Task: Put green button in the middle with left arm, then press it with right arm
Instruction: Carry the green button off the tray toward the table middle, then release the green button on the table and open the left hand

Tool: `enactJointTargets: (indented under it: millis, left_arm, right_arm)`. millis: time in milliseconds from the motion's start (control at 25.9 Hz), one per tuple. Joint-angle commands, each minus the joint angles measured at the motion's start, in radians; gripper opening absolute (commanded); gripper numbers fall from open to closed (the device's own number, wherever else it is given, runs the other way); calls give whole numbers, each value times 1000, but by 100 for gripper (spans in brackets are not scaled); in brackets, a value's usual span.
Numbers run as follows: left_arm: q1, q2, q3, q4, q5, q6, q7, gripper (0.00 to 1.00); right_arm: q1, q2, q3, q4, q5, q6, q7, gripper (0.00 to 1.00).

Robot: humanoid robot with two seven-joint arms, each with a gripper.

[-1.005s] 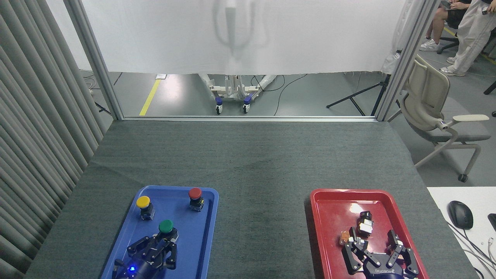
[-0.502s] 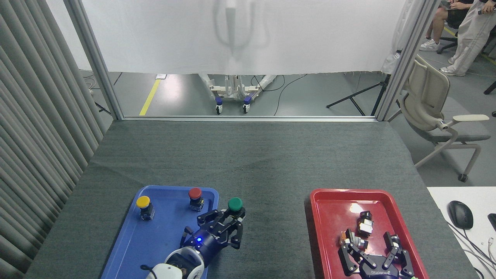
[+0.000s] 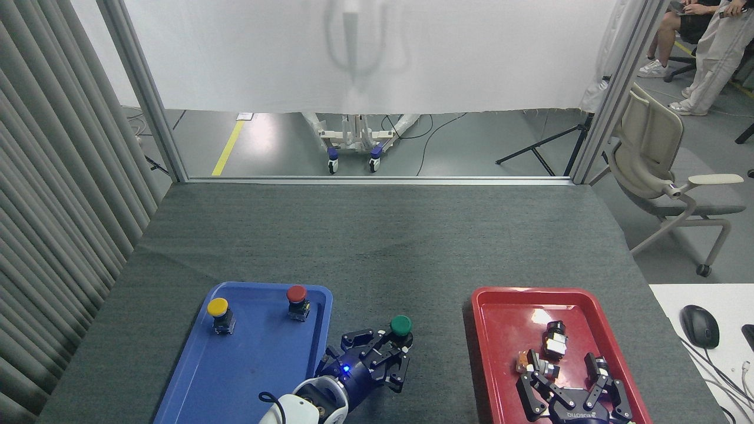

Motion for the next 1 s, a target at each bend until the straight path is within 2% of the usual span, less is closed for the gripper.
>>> enactJointTargets:
  millis: [0,77,116,155,232,271,309,348,425,541,657,734,889,966]
  left_arm:
    - [13,3,-11,8,-2,1,0,0]
    - [41,8,-12,-6,-5,0,6,1]
    - [47,9,-12,-17,-10,0,10,14]
    - [52,11,-12,-26,-13,0,13,31]
    - [59,11,-12,-28,-13,1,15,50]
    - [61,9,-11,-26,-13,6,13,64]
    - [64,9,-11,-28,-11,10,15,88]
    - [67,8,-11,-29,-11,10,15,100]
    - [87,6,-8,-48,-10,10,15,100]
    - [116,3,-5,-146,-8,23,6,100]
    - [165,14,-5,-299,-8,64,0,100]
    - [223,54,6,-405,-8,101,7,100]
    - [329,135,107,-574,1,251,29,100]
    - [398,157,195,-650,1,274,50,100]
  right_arm:
    - [0,-7,2,0,-1,0,3,99]
    - [0,-8,8,0,-1,3,5,99]
    - [0,-8,11,0,-1,6,6,99]
    - [0,-8,18,0,-1,8,6,99]
    - [-1,-10,27,0,-1,11,6,99]
    - [-1,-10,36,2,-1,11,8,99]
    - [-3,-10,44,2,-1,12,9,99]
    - [-4,-10,48,0,0,12,9,99]
    - [-6,-8,61,2,-1,12,11,99]
    - [-9,-2,94,2,0,14,11,99]
    - [-10,6,125,8,0,18,11,99]
    - [-26,9,162,25,0,52,11,96]
    - [-70,19,246,66,2,107,11,73]
    - [-93,29,278,83,2,107,13,53]
